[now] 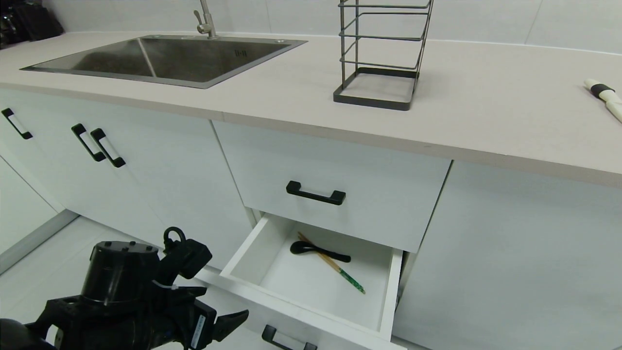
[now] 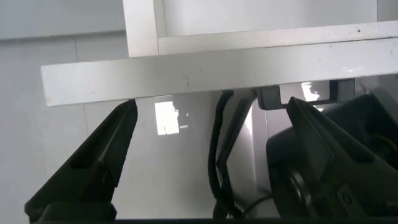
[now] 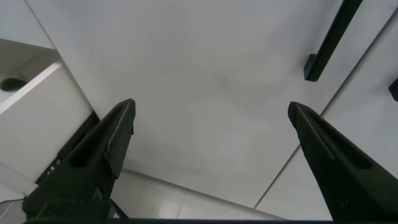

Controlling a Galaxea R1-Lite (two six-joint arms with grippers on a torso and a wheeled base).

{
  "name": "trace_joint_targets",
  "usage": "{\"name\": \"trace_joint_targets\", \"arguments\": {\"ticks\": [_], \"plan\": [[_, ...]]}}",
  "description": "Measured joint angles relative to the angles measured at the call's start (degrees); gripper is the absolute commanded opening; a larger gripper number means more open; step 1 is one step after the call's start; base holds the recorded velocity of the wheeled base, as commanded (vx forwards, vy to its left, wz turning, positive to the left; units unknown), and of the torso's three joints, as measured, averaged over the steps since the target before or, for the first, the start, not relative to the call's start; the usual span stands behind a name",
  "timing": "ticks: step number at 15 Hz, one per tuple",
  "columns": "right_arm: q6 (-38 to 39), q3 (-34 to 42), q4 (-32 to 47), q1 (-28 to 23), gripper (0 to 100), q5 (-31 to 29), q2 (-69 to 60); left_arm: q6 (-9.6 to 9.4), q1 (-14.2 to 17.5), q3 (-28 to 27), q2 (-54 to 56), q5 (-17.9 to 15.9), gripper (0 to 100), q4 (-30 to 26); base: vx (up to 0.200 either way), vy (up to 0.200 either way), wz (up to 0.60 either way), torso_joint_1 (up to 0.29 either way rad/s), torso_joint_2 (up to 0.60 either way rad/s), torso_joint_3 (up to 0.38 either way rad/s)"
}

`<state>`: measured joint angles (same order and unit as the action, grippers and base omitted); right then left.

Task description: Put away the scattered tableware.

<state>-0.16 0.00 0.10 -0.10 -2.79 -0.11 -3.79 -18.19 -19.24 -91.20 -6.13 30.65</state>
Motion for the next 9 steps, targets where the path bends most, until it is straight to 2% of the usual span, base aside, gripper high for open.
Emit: {"name": "trace_joint_targets", "arguments": {"ticks": [6,9], "plan": [[0.0,0.0,0.0,0.0,100,0.0,0.0,0.02,0.0,-0.1,-5.5,-1.4,100,11.4,0.0,0.0,0.0,0.0,0.0,0.0],[0.0,0.0,0.0,0.0,100,0.0,0.0,0.05,0.0,-0.4,-9.8,-1.5,100,21.1,0.0,0.0,0.0,0.0,0.0,0.0]]}}
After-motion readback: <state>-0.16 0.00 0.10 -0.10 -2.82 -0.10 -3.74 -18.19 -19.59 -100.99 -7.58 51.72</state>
